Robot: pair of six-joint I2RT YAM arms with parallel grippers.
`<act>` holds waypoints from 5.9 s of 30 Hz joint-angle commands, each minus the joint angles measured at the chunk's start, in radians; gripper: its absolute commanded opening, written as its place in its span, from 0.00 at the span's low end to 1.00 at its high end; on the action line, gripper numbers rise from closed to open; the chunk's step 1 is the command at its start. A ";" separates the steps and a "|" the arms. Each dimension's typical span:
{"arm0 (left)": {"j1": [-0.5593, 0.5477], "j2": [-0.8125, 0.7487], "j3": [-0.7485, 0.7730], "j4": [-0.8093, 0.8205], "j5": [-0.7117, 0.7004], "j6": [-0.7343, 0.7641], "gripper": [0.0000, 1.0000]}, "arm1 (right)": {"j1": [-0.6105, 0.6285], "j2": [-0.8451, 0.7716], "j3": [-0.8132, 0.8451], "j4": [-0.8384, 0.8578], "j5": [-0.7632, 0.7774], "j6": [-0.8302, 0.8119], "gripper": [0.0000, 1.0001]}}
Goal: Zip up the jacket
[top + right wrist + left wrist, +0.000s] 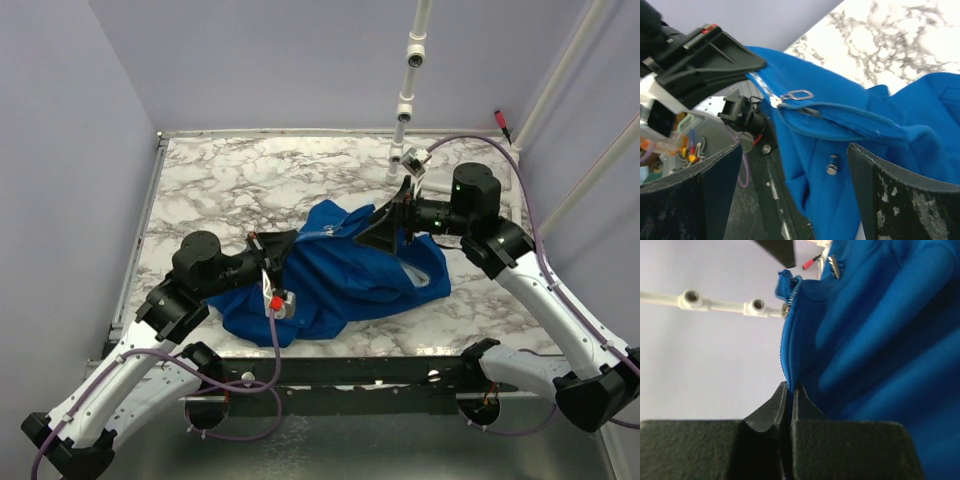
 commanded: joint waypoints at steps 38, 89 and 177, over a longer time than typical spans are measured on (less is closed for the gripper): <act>0.007 -0.056 -0.134 0.112 0.083 0.833 0.00 | 0.080 0.086 -0.134 0.304 -0.185 0.124 0.81; 0.061 -0.136 -0.196 0.219 0.181 0.905 0.00 | 0.092 0.273 0.079 0.113 -0.238 0.027 0.62; 0.085 0.009 -0.031 0.133 0.121 0.725 0.00 | 0.150 0.041 -0.502 0.946 0.106 0.224 0.70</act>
